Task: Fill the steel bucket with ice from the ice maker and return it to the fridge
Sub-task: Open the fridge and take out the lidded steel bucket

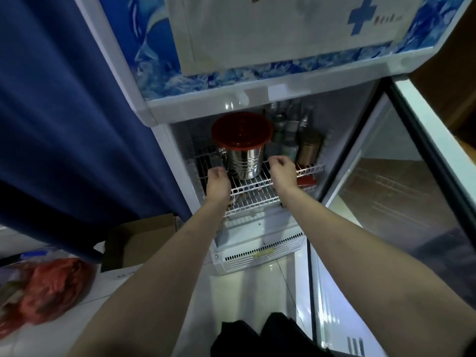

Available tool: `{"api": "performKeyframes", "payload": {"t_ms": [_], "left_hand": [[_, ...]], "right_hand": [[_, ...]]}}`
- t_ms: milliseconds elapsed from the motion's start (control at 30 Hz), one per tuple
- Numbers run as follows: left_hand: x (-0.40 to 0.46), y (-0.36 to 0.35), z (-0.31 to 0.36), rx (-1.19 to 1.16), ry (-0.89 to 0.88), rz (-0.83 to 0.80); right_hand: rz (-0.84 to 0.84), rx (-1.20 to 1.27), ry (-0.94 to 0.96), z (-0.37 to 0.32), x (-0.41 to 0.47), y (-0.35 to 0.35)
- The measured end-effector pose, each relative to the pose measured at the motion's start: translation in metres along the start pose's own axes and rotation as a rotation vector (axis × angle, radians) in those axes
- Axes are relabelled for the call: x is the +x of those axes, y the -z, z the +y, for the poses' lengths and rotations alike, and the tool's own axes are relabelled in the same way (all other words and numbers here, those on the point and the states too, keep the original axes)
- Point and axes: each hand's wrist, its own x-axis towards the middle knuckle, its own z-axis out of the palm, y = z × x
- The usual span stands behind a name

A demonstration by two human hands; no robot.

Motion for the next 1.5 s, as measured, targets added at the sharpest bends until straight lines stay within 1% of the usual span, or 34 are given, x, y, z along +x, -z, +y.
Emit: {"api": "performKeyframes", "payload": {"t_ms": [133,300,467,533,600,733,800,867,967,1067,1167,1267,1367,1500], "left_hand": [[0.024,-0.012,-0.018,-0.019,-0.018,0.013],[0.058,-0.022,-0.035,-0.074,-0.040,0.032],[0.094,-0.032,-0.041,-0.140,-0.054,0.081],[0.109,-0.037,-0.041,-0.184,-0.074,0.087],[0.118,-0.041,-0.041,-0.223,-0.089,0.076],[0.130,-0.050,-0.038,-0.305,-0.148,0.082],[0.137,-0.054,-0.036,-0.367,-0.139,0.078],[0.145,-0.057,-0.035,-0.433,-0.114,0.063],[0.155,-0.060,-0.032,-0.429,-0.062,-0.001],[0.185,-0.063,-0.042,-0.421,-0.026,-0.064],[0.224,-0.072,-0.062,-0.440,0.009,-0.063],[0.221,-0.072,-0.058,-0.433,-0.019,-0.072],[0.213,-0.068,-0.052,-0.455,-0.035,-0.091],[0.179,-0.063,-0.037,-0.460,-0.071,-0.107]], "right_hand": [[0.001,0.022,0.013,0.022,0.026,-0.013],[0.005,0.068,0.032,0.031,0.049,-0.030],[0.093,0.171,0.008,0.041,0.095,-0.041],[0.103,0.228,-0.005,0.038,0.106,-0.043],[0.071,0.284,0.007,0.034,0.113,-0.044],[-0.030,0.415,0.100,0.030,0.140,-0.053],[-0.093,0.480,0.088,0.041,0.181,-0.060],[-0.122,0.467,0.061,0.044,0.198,-0.062],[-0.128,0.405,0.022,0.020,0.162,-0.059],[-0.214,0.390,-0.001,0.019,0.161,-0.058],[-0.231,0.350,-0.021,0.014,0.153,-0.054],[-0.219,0.334,-0.004,0.012,0.149,-0.050],[-0.218,0.326,-0.035,0.010,0.144,-0.045],[-0.226,0.381,-0.019,0.009,0.140,-0.043]]}}
